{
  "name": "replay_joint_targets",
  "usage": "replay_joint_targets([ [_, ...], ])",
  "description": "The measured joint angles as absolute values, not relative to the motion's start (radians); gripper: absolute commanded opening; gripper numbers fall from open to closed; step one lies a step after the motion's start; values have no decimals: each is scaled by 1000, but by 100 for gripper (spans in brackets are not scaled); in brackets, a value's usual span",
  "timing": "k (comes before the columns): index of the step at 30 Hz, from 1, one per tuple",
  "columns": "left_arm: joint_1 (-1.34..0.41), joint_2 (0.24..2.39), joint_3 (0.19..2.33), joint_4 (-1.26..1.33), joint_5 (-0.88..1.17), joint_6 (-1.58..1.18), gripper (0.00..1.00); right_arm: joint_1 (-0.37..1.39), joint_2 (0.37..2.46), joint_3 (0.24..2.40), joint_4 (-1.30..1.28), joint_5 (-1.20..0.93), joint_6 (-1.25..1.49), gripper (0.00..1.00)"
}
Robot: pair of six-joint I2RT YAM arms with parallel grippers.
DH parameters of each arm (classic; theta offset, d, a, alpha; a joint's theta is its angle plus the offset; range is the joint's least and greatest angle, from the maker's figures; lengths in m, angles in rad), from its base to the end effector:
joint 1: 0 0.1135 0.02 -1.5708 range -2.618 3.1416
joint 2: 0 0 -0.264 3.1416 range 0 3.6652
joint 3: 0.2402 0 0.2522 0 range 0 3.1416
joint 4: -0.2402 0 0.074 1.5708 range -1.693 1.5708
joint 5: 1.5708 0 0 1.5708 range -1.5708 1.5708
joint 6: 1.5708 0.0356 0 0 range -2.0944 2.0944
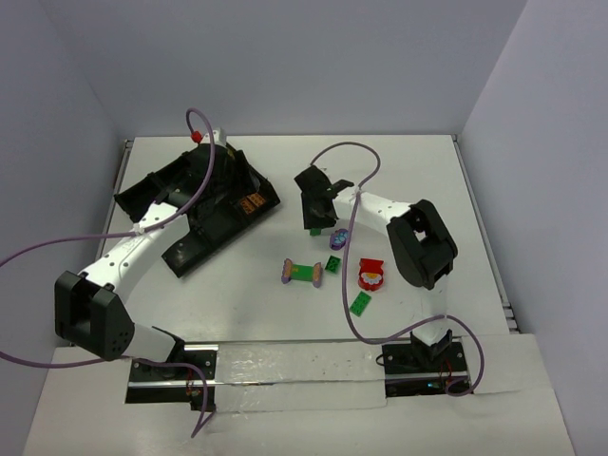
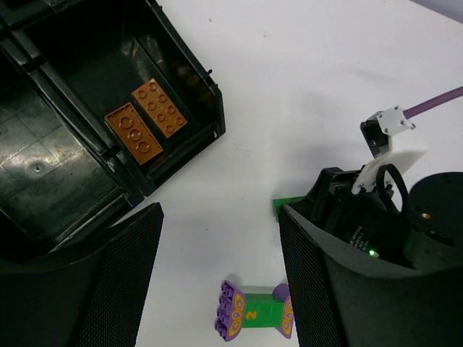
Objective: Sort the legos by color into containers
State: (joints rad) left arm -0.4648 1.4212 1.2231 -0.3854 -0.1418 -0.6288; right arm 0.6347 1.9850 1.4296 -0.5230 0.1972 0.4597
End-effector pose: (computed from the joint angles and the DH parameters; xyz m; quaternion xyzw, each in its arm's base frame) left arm 0.2917 -0.1406 0.3250 -0.1054 0.8727 -0.1925 0.4362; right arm 0.3403 0.2419 0.1810 -0.0604 0.9635 0.0447 0.2568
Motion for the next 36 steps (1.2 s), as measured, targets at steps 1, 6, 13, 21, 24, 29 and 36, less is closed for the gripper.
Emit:
replay_joint_targets([
  [1, -465, 1421, 1222, -386, -142, -630, 73, 636, 1992, 1430, -522, 198, 461, 15],
  [6, -465, 1421, 1219, -386, -141, -637, 73, 640, 2004, 1430, -509, 202, 468, 29],
  [13, -465, 1421, 1209, -385, -130, -644, 73, 646, 2004, 1430, -507, 207, 474, 47],
  [21, -465, 1421, 1205, -385, -126, -644, 73, 647, 2003, 1430, -507, 224, 478, 56],
  [24, -465, 1421, 1201, -385, -123, -645, 73, 648, 1999, 1430, -507, 228, 479, 56],
  [29, -465, 1421, 1201, -385, -119, -645, 73, 648, 1993, 1430, -507, 232, 479, 49],
  [36, -465, 1421, 1198, -385, -115, -644, 73, 651, 1992, 1430, -507, 237, 482, 30],
])
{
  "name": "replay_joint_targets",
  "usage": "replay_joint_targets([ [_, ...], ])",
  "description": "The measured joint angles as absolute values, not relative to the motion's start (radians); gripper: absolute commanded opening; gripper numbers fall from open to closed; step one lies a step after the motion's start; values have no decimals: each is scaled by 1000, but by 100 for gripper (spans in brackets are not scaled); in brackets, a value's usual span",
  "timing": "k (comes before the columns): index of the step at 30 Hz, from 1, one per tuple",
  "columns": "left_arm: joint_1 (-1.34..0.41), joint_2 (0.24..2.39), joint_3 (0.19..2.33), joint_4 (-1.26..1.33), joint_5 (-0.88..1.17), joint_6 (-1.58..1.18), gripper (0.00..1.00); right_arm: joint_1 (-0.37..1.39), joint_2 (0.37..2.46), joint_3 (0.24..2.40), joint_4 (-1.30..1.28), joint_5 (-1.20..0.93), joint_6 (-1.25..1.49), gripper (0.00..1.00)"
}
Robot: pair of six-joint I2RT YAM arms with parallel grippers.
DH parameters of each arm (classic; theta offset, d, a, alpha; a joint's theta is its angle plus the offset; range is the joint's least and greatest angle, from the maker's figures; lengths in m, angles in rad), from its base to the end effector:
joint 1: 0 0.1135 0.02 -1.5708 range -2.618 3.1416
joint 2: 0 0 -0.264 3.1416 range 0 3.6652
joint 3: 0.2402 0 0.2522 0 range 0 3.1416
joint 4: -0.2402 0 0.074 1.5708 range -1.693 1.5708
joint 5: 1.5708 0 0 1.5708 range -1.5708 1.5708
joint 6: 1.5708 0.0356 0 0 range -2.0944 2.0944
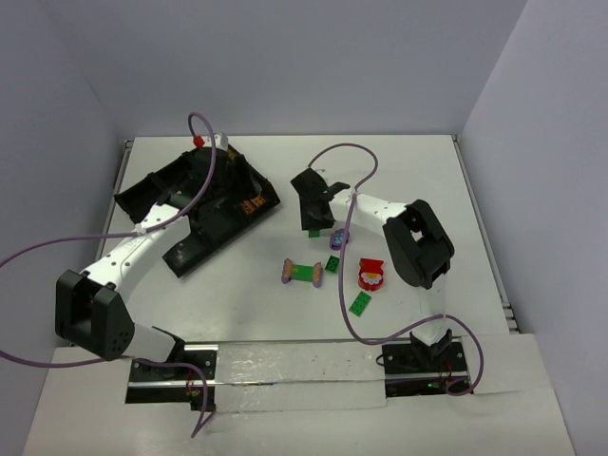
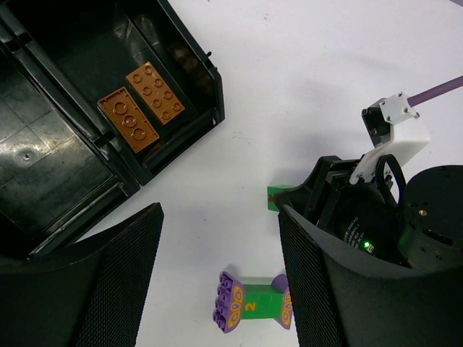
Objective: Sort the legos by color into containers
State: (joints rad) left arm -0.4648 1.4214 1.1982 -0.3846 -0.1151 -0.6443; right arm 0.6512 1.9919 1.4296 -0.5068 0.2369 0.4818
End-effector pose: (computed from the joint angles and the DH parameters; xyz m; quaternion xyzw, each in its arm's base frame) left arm 0.2903 -0.1410 0.3164 -0.1058 0.8789 -0.2001 0.4199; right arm 0.3386 0.2476 0.1794 -0.0521 0.9609 0.0357 0.2694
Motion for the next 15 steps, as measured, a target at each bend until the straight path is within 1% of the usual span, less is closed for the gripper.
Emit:
replay_joint_targets([
  [2, -465, 1421, 1194, -384, -114, -644, 73, 654, 1992, 1430, -507, 237, 482, 22],
  [3, -465, 1421, 1191, -385, -113, -644, 73, 655, 1992, 1430, -507, 237, 482, 15],
  [5, -465, 1422, 1187, -385, -112, -644, 73, 656, 1992, 1430, -507, 237, 482, 3],
  [6, -465, 1421, 1186, -385, -112, -644, 73, 657, 1990, 1429, -507, 237, 482, 0],
  [11, -464, 1422, 1184, -385, -105, -644, 73, 658, 1925, 1397, -503, 219, 482, 0],
  [15, -459, 1419, 1177, -379, -73, -634, 72, 632, 1747, 1317, -447, 117, 493, 0],
])
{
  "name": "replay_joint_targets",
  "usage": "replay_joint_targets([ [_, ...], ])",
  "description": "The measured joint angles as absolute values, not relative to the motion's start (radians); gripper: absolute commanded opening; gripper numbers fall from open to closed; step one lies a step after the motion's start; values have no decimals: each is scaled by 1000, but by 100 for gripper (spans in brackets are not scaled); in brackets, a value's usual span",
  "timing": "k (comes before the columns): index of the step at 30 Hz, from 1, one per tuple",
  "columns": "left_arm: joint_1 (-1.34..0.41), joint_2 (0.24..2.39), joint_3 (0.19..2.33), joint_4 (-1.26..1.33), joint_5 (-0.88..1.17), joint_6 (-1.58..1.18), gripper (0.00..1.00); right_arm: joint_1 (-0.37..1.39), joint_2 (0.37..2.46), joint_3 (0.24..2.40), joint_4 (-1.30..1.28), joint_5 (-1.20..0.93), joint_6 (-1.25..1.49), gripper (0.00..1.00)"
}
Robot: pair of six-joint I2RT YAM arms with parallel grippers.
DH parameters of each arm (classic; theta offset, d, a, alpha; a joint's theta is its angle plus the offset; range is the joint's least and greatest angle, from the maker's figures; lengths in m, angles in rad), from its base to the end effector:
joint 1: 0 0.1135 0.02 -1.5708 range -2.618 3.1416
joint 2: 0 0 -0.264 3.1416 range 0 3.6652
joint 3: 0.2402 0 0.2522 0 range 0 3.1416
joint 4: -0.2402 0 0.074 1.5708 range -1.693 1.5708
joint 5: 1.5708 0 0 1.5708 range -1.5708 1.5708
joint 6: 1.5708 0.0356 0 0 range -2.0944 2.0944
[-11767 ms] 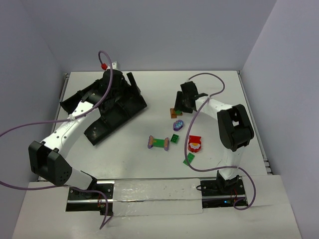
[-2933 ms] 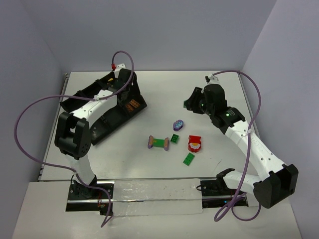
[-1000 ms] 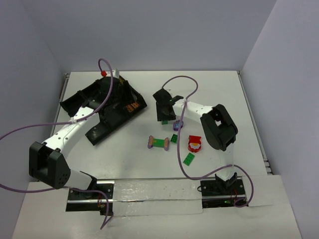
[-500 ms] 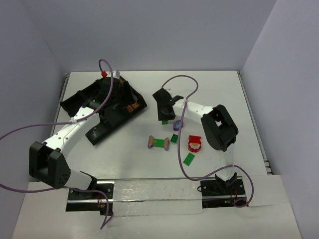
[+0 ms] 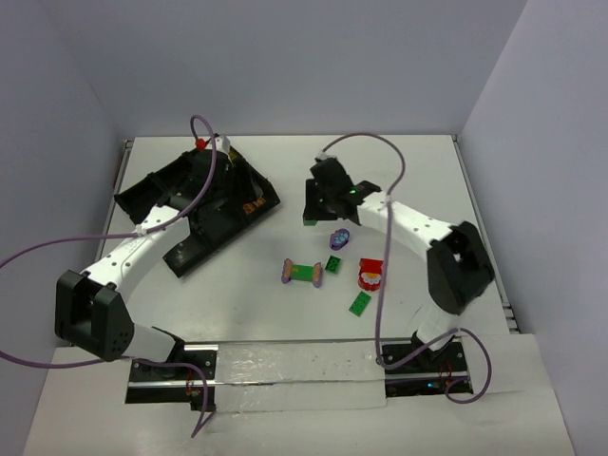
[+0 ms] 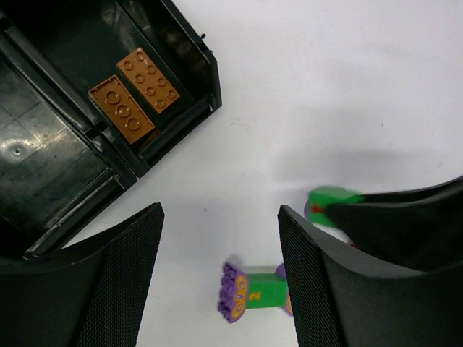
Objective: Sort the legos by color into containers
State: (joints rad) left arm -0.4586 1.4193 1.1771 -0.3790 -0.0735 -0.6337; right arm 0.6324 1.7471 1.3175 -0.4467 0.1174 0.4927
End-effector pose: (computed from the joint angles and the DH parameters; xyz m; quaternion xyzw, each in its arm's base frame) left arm 0.2894 -0.1399 0.3102 -0.0944 0.8839 -0.2094 0.4074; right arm 0.3122 0.2236 0.2419 -0.0456 0.9378 0.1345 0.3168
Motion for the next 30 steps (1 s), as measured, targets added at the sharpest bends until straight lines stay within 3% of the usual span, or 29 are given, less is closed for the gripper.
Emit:
replay_joint_targets([
  [6, -453, 1368, 1124, -337, 67, -503, 76, 473, 1540, 1273, -338, -167, 528, 0],
  [12, -453, 1281, 1078, -254, 253, -356, 84, 399, 1504, 1193, -240, -449, 598, 1],
  [16, -452, 1232, 1032, -200, 374, -270, 85, 381, 1504, 1132, -199, -607, 653, 2],
  [22, -463, 1207, 919, -101, 520, -198, 87, 366, 1504, 1100, -101, -754, 727, 2],
  [30, -572, 1126, 799, -32, 510, -115, 88, 366, 1502, 1066, -7, -862, 792, 3],
])
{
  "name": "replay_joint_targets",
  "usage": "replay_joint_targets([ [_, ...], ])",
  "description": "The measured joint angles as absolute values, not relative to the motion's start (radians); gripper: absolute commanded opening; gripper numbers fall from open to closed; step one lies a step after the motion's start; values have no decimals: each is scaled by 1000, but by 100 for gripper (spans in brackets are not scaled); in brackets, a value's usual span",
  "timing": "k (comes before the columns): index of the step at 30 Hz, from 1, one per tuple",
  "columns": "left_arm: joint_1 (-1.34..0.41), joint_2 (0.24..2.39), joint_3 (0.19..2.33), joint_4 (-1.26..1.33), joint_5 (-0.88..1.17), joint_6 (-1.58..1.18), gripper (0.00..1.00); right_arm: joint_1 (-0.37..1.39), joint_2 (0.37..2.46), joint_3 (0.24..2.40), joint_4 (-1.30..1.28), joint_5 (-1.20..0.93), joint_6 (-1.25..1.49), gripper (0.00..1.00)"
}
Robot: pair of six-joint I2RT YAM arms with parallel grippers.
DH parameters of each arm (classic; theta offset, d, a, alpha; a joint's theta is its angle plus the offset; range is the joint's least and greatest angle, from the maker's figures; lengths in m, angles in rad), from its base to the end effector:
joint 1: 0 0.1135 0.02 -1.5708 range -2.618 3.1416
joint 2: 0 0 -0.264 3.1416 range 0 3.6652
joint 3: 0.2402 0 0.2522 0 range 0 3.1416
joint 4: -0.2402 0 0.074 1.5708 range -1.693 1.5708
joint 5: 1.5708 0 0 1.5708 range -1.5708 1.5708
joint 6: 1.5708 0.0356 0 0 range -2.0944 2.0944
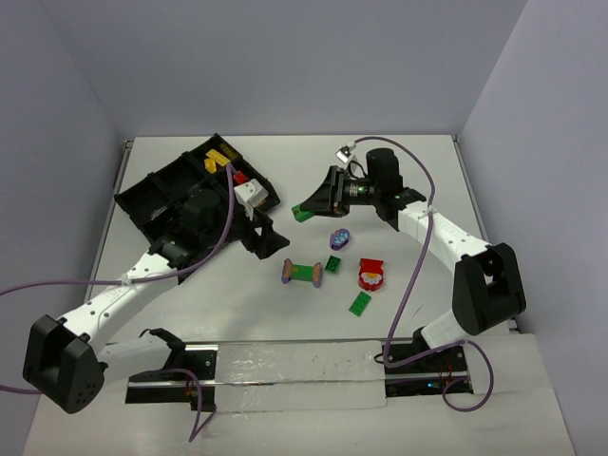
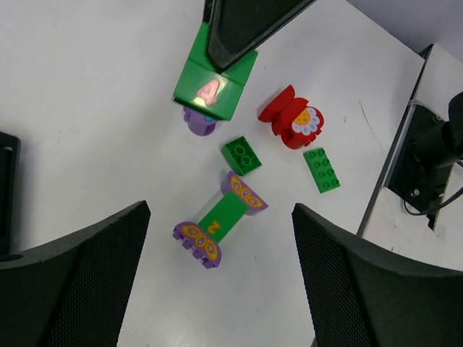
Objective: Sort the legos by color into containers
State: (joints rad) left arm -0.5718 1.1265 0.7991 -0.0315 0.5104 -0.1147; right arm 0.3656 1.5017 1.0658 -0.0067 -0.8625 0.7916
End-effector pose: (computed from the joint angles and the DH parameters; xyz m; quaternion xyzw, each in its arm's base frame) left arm 0.2060 -0.1532 0.2930 0.3202 0.7421 -0.3809 0.4491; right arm 0.3050 0.1457 0.2862 -0.0561 0.7976 0.5614 0.2135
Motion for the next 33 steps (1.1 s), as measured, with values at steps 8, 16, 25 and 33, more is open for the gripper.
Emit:
replay_joint_targets([
  [8, -669, 1132, 799, 16, 411, -55, 88, 377, 1502, 1060, 27, -901, 810, 3],
  [16, -715, 1186, 815, 25, 297, 34, 85, 385, 1502, 1060, 38, -906, 814, 4],
  [25, -720, 1196, 822, 91, 227, 65, 81, 399, 1502, 1060, 38, -906, 814, 5],
  [33, -720, 1217, 846, 114, 233, 63, 69, 420, 1502, 1060, 39, -906, 814, 5],
])
